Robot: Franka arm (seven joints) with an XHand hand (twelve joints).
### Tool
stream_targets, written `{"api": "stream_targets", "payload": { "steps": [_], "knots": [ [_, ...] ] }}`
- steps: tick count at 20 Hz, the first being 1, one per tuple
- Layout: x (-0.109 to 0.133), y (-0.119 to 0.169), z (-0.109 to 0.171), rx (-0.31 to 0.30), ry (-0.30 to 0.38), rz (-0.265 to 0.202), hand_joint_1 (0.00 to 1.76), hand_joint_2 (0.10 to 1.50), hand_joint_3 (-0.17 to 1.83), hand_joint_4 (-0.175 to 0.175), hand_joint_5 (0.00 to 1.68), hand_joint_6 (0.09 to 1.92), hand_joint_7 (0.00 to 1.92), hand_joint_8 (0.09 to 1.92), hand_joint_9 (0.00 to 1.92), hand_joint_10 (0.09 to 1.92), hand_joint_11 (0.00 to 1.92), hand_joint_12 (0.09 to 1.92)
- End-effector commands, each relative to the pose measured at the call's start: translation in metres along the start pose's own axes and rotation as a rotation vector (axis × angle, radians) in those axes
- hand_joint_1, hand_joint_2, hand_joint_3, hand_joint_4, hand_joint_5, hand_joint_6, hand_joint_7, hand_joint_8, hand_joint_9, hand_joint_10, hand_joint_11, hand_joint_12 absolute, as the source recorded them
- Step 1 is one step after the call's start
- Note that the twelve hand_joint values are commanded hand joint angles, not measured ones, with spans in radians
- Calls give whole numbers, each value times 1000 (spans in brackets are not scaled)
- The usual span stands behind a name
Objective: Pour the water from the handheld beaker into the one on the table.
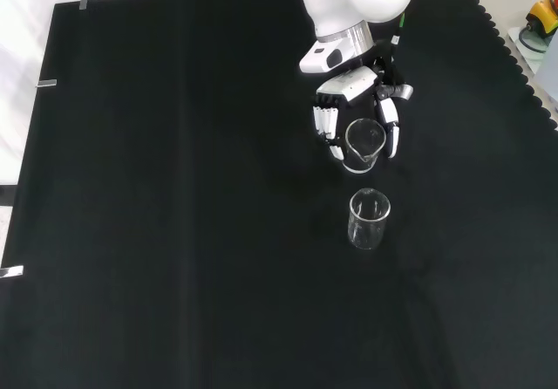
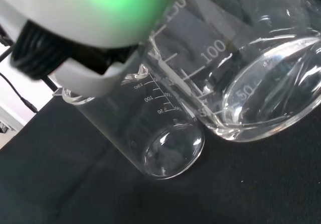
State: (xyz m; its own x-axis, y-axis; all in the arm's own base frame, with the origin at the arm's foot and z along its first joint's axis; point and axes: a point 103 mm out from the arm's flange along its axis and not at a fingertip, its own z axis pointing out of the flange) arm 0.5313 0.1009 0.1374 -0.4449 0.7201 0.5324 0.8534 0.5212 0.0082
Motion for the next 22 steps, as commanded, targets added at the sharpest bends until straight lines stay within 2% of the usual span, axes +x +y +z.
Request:
{"api": "stream_targets", "payload": {
  "steps": [1,10,22],
  "knots": [
    [2,1,0,20,-20,2,1428,670,533,-175,1329,477,1338,610,1532,87,1263,730],
    [9,4,-2,59,-88,23,1428,667,538,-175,1330,476,1338,612,1534,87,1263,727],
    [26,14,-8,169,-218,51,1429,657,554,-175,1334,474,1340,613,1541,87,1264,723]
  ]
}}
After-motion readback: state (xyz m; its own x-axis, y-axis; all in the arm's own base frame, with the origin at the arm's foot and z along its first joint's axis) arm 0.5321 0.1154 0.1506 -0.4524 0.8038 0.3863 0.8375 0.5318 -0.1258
